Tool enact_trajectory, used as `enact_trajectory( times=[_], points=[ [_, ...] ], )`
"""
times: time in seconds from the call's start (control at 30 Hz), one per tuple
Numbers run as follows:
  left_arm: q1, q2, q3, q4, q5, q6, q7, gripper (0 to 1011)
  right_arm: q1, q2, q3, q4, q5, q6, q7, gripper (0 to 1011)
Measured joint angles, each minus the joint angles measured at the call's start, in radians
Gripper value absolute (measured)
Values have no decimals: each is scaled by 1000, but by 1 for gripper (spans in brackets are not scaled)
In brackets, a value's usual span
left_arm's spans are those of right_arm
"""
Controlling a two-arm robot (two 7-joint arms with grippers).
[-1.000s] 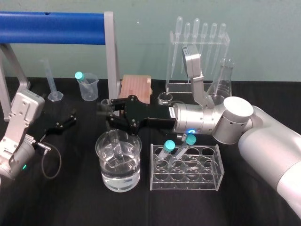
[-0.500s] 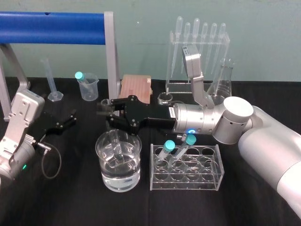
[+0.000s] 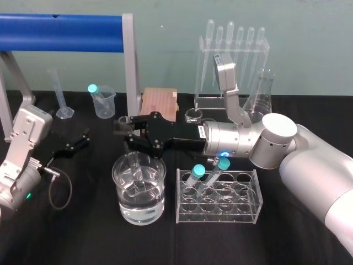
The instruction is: Hold the test tube with one hand and immerse one end into the beaker, then return it to the test tube rack.
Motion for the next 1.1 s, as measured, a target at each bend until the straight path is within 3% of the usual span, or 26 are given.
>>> enact_trajectory(
  times=[1.1],
  points=[
    [0,0,0,0,0,0,0,1000,0,0,0,0,0,0,0,242]
  ],
)
